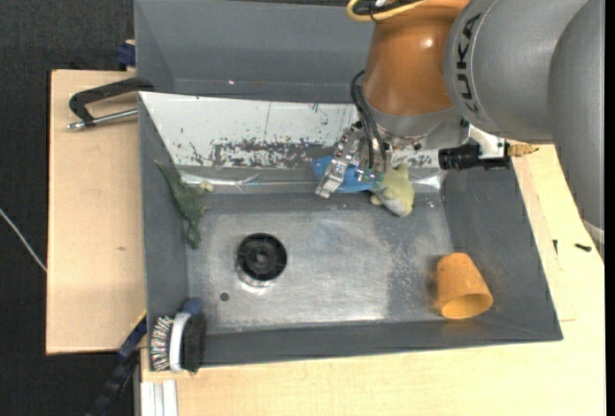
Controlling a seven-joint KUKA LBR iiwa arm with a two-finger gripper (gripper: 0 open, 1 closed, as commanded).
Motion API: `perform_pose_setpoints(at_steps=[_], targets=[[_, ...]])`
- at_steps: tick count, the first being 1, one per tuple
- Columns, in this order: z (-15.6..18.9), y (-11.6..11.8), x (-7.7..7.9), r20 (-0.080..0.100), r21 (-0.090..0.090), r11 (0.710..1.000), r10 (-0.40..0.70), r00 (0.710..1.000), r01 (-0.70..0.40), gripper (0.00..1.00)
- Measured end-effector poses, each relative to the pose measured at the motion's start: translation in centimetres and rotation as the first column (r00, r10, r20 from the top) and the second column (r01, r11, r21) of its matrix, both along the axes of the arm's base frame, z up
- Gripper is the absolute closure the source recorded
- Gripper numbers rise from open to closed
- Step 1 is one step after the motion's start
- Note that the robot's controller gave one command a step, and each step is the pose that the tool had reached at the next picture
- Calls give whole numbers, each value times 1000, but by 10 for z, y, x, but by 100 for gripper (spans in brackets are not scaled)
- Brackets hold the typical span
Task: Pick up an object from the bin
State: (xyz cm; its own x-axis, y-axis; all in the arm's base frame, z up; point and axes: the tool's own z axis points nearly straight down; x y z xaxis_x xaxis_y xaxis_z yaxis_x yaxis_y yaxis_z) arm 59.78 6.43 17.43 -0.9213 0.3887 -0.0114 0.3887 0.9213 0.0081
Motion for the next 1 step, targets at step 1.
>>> perform_pose_setpoints(at_steps=[1], targets=[[14,1,2,-6,-1,1000,2,1000,-2,100]])
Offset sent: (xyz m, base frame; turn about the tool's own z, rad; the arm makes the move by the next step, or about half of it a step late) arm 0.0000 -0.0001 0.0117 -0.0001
